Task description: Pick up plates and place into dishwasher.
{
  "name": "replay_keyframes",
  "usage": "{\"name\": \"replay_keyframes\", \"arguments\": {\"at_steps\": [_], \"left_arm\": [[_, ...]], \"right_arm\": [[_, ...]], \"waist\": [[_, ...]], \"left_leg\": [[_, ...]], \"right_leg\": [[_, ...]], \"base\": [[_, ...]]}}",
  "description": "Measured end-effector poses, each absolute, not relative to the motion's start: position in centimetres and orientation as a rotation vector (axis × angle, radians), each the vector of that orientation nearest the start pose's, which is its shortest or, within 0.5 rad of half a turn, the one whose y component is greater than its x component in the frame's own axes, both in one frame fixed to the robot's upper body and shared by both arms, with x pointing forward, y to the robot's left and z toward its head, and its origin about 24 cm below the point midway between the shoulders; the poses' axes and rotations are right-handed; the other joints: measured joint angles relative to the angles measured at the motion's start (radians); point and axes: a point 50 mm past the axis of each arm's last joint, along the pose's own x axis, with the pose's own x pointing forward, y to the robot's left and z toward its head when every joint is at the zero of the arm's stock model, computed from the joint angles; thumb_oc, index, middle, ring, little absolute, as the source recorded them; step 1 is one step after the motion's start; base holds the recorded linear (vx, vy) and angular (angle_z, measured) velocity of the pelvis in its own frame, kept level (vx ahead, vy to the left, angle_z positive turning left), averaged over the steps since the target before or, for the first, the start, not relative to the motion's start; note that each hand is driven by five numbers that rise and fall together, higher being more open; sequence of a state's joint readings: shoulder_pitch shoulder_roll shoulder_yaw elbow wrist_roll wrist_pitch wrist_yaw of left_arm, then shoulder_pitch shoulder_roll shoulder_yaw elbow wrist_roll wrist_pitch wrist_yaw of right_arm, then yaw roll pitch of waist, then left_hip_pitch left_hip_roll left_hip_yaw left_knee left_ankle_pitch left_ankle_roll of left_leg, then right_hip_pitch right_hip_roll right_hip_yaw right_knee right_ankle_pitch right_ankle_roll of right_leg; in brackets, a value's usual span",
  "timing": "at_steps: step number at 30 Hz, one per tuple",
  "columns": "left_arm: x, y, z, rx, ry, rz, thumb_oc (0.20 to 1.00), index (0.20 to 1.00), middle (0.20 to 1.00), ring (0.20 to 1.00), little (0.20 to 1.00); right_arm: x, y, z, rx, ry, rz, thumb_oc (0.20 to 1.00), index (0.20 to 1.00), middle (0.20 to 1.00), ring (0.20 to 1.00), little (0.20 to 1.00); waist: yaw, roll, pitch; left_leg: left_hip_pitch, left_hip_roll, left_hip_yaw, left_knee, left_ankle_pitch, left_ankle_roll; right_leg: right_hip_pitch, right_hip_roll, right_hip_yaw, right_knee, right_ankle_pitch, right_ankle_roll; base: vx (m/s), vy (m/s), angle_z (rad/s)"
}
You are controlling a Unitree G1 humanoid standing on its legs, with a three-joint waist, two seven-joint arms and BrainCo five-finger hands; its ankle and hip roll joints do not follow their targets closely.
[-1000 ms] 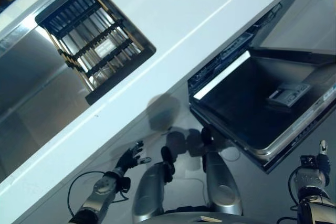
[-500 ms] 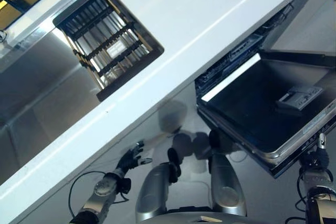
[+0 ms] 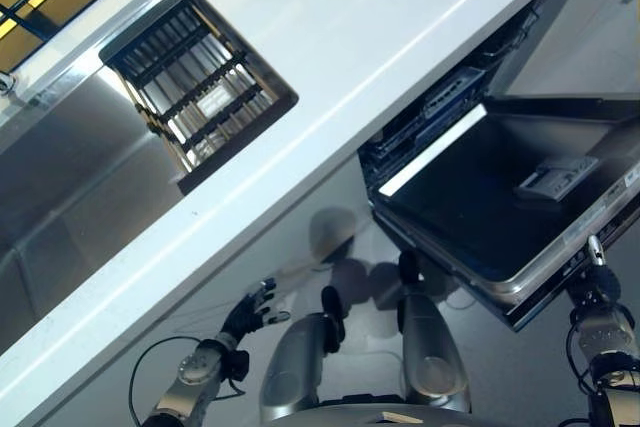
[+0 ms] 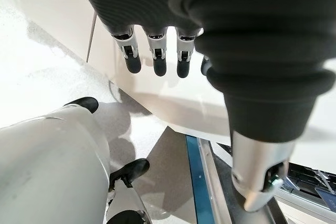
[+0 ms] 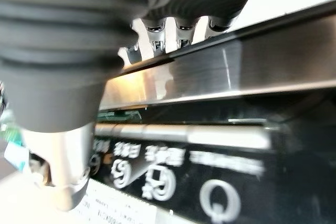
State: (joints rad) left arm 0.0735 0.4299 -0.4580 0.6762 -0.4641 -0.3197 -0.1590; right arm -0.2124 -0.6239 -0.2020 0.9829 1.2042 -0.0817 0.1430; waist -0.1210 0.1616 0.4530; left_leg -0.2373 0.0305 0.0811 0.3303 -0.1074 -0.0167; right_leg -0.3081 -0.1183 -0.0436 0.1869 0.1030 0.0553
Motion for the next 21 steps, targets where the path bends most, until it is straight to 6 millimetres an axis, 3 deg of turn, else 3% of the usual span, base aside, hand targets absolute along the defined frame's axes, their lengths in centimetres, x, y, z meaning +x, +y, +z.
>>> {"name": "replay_keyframes", "arguments": {"at_steps": [11,12,13,14,15,19,21], "left_arm": [[15.2,20.8,-10.0,0.045,0.6,-0.242,1.0,1.0,1.0,1.0,1.0],[15.2,20.7,-10.1,0.041,0.602,-0.241,1.0,1.0,1.0,1.0,1.0],[15.2,20.6,-10.1,0.041,0.6,-0.239,1.0,1.0,1.0,1.0,1.0],[15.0,20.9,-10.1,0.045,0.602,-0.232,1.0,1.0,1.0,1.0,1.0],[14.9,20.9,-10.2,0.046,0.606,-0.229,1.0,1.0,1.0,1.0,1.0],[14.8,20.4,-10.3,0.033,0.608,-0.232,1.0,1.0,1.0,1.0,1.0],[14.8,20.3,-10.4,0.028,0.609,-0.23,1.0,1.0,1.0,1.0,1.0]], "right_arm": [[23.9,-35.3,-1.6,0.688,0.282,-0.719,1.0,1.0,1.0,1.0,1.0],[24.4,-35.0,-1.5,0.689,0.284,-0.716,1.0,1.0,1.0,1.0,1.0],[24.5,-34.8,-1.5,0.695,0.295,-0.723,1.0,1.0,1.0,1.0,1.0],[24.3,-34.4,-2.0,0.709,0.321,-0.738,1.0,1.0,1.0,1.0,1.0],[24.5,-34.0,-2.2,0.713,0.334,-0.733,1.0,1.0,1.0,1.0,1.0],[25.0,-33.2,-2.0,0.722,0.337,-0.727,1.0,1.0,1.0,1.0,1.0],[25.2,-33.2,-1.9,0.722,0.338,-0.732,1.0,1.0,1.0,1.0,1.0]], "waist": [[0.032,-0.073,-0.038],[0.038,-0.065,-0.039],[0.042,-0.058,-0.038],[0.045,-0.078,-0.049],[0.064,-0.086,-0.053],[0.066,-0.084,-0.057],[0.075,-0.078,-0.066]], "left_leg": [[0.023,0.016,-0.045,-0.031,0.003,-0.001],[0.023,0.032,-0.059,-0.051,0.007,0.003],[0.027,0.052,-0.059,-0.058,0.027,-0.008],[0.033,0.048,-0.061,-0.064,0.029,-0.013],[0.046,0.05,-0.061,-0.085,0.033,-0.02],[0.08,0.056,-0.072,-0.118,0.042,-0.021],[0.093,0.056,-0.085,-0.153,0.042,-0.021]], "right_leg": [[0.034,0.016,-0.039,-0.013,-0.021,0.0],[0.041,0.03,-0.045,-0.02,-0.027,0.012],[0.036,0.045,-0.041,0.057,-0.04,-0.007],[0.066,0.041,-0.018,0.101,-0.118,-0.047],[0.066,0.041,-0.029,0.087,-0.117,-0.043],[0.099,0.044,-0.059,0.066,-0.112,-0.051],[0.121,0.047,-0.065,0.017,-0.101,-0.034]], "base": [[0.02,-0.006,0.06],[0.06,-0.012,-0.06],[0.07,-0.015,0.11],[0.07,-0.015,0.02],[0.07,-0.012,0.0],[0.06,0.004,0.01],[0.06,0.014,0.07]]}}
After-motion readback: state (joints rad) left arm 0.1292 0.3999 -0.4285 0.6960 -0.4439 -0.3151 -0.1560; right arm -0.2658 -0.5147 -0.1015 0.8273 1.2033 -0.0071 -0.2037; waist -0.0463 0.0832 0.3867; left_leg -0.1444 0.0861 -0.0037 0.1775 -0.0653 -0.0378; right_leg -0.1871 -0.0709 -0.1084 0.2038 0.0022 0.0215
